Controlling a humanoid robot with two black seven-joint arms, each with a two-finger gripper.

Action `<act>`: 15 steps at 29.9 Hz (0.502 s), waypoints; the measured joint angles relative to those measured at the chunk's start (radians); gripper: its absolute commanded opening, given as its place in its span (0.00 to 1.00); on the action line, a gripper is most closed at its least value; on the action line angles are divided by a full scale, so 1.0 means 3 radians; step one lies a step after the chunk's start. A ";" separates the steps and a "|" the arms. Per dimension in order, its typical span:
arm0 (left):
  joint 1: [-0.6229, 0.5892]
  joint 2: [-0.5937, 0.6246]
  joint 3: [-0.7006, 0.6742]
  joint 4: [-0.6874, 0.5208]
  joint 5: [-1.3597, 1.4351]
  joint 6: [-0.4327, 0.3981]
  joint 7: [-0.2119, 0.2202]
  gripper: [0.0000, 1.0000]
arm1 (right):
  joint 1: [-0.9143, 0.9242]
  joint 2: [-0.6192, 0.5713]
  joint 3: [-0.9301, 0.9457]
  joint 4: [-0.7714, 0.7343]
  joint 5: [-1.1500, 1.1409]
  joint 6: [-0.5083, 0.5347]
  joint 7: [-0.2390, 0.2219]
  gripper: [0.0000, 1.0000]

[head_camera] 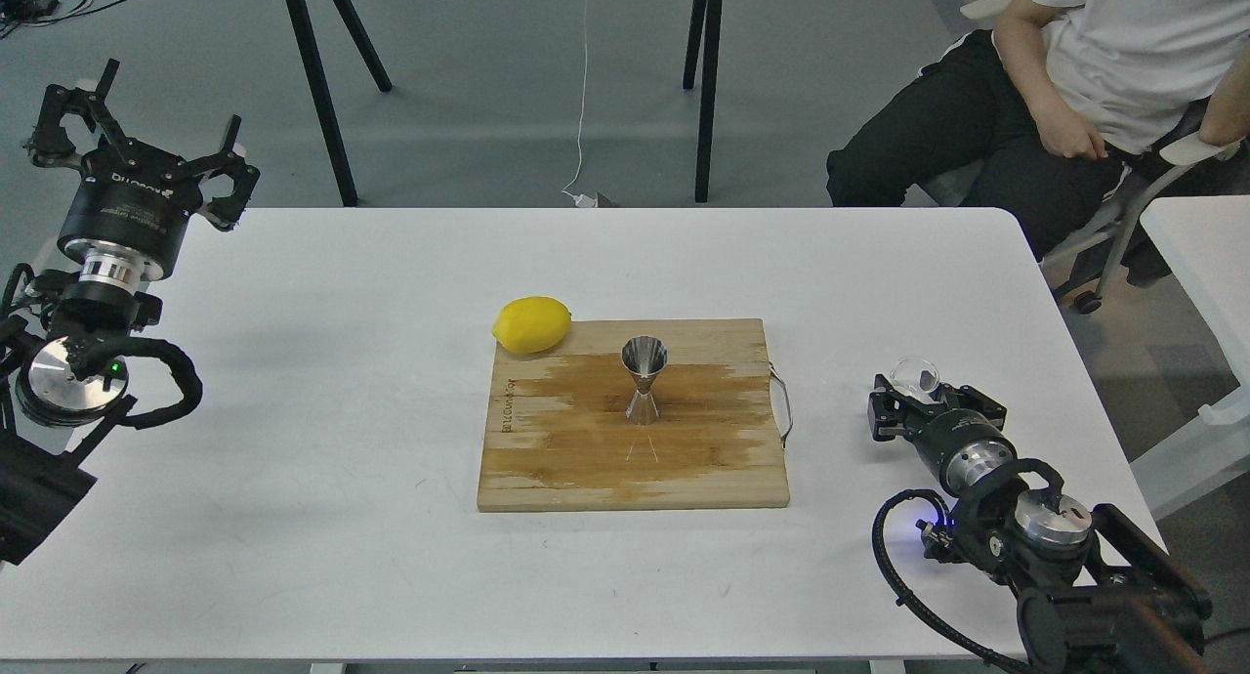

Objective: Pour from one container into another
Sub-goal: 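Reach the right gripper toward the small clear glass, then grasp the clear glass with the right gripper and lift it above the jigger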

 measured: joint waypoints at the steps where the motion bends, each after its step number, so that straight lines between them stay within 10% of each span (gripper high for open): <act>1: -0.0001 0.0010 -0.0001 0.0000 0.0000 0.0001 0.0000 1.00 | -0.0008 0.0000 0.0000 0.0003 0.0000 0.0024 0.0001 0.41; 15: -0.0002 0.0071 0.0001 0.0000 -0.0001 -0.0011 -0.0045 1.00 | -0.0358 -0.0131 -0.0012 0.0935 -0.0134 0.0014 0.0000 0.35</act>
